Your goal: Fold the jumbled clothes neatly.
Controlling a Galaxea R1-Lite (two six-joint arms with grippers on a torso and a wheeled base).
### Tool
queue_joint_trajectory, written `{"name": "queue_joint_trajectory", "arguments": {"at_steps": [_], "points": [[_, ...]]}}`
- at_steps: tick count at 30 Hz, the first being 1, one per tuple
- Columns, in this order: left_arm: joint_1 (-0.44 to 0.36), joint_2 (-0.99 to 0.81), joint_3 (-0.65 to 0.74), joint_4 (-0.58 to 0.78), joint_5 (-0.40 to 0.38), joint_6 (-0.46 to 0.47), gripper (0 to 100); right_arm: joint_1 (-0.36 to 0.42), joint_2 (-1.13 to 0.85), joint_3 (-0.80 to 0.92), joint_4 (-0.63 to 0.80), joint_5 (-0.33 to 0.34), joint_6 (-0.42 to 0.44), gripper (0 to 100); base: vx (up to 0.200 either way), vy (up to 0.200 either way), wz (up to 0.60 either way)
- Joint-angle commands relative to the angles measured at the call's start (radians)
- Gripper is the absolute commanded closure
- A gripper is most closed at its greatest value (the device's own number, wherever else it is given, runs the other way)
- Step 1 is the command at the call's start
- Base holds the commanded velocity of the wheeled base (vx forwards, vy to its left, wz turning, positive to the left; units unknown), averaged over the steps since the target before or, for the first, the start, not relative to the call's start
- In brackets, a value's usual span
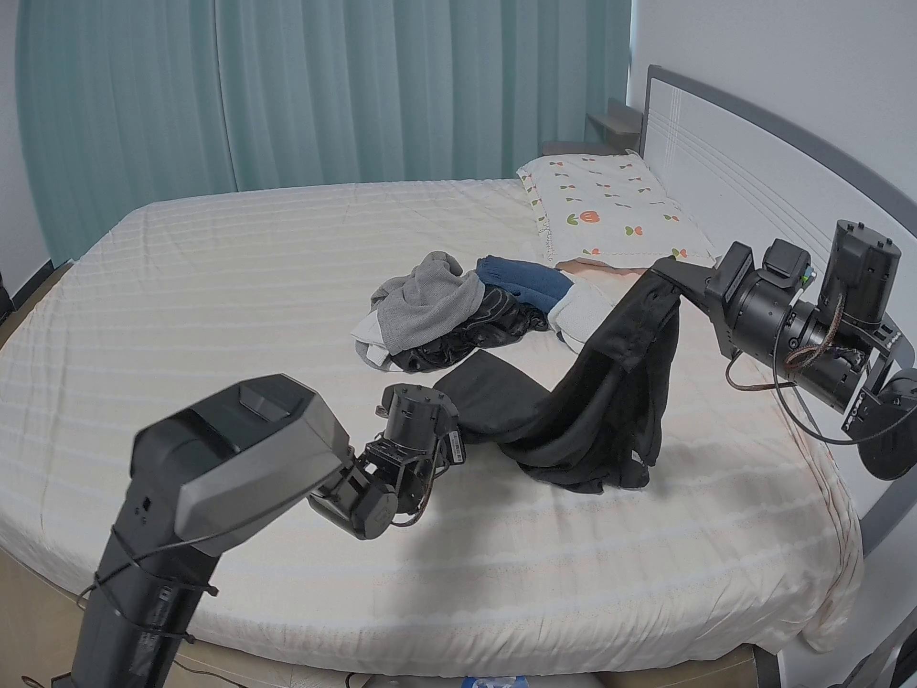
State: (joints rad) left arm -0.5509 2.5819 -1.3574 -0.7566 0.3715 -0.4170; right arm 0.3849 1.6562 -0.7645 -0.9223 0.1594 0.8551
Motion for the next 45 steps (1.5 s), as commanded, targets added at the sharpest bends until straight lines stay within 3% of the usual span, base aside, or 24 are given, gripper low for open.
{"name": "queue_joint_trajectory", "arguments": {"at_steps": [1,4,8,12,15,21,24,31,32,36,39,45], "points": [[-0.017,-0.347,0.228,0.043,0.004,-0.082,100,0.008,0.088,0.007,-0.001,-0.001,-0.001,100,0.0,0.0,0.0],[-0.044,-0.468,0.268,0.123,0.003,-0.157,100,0.045,0.122,0.01,0.0,-0.012,0.002,100,0.0,0.0,0.0],[-0.083,-0.615,0.236,0.355,-0.019,-0.302,100,0.109,0.14,0.007,-0.003,-0.057,0.002,100,0.0,0.0,0.0],[-0.081,-0.701,0.21,0.47,-0.054,-0.39,100,0.095,0.109,-0.033,-0.024,-0.069,0.002,100,0.0,0.0,0.0],[-0.077,-0.75,0.258,0.487,-0.089,-0.402,100,0.069,0.066,-0.022,-0.027,-0.069,-0.005,100,0.0,0.0,0.0],[-0.07,-0.784,0.432,0.471,-0.19,-0.399,100,0.058,0.08,0.051,-0.036,-0.052,0.004,100,0.0,0.0,0.0],[-0.07,-0.789,0.465,0.47,-0.201,-0.396,100,0.066,0.114,0.067,-0.039,-0.05,0.005,100,0.0,0.0,0.0],[-0.073,-0.813,0.554,0.434,-0.24,-0.405,100,0.081,0.271,0.155,-0.326,-0.07,0.084,100,0.0,0.0,0.0],[-0.073,-0.813,0.554,0.434,-0.24,-0.405,100,0.081,0.271,0.155,-0.326,-0.07,0.084,100,0.0,0.0,0.0],[-0.057,-0.786,0.644,0.184,-0.247,-0.413,100,0.083,0.243,0.165,-0.29,-0.069,0.084,100,0.0,0.0,0.0],[-0.055,-0.758,0.682,0.1,-0.249,-0.433,100,0.085,0.244,0.163,-0.253,-0.067,0.084,100,0.0,0.0,0.0],[-0.049,-0.74,0.695,0.099,-0.272,-0.44,100,0.097,0.247,0.185,-0.25,-0.069,0.091,100,0.0,0.0,0.0]]}}
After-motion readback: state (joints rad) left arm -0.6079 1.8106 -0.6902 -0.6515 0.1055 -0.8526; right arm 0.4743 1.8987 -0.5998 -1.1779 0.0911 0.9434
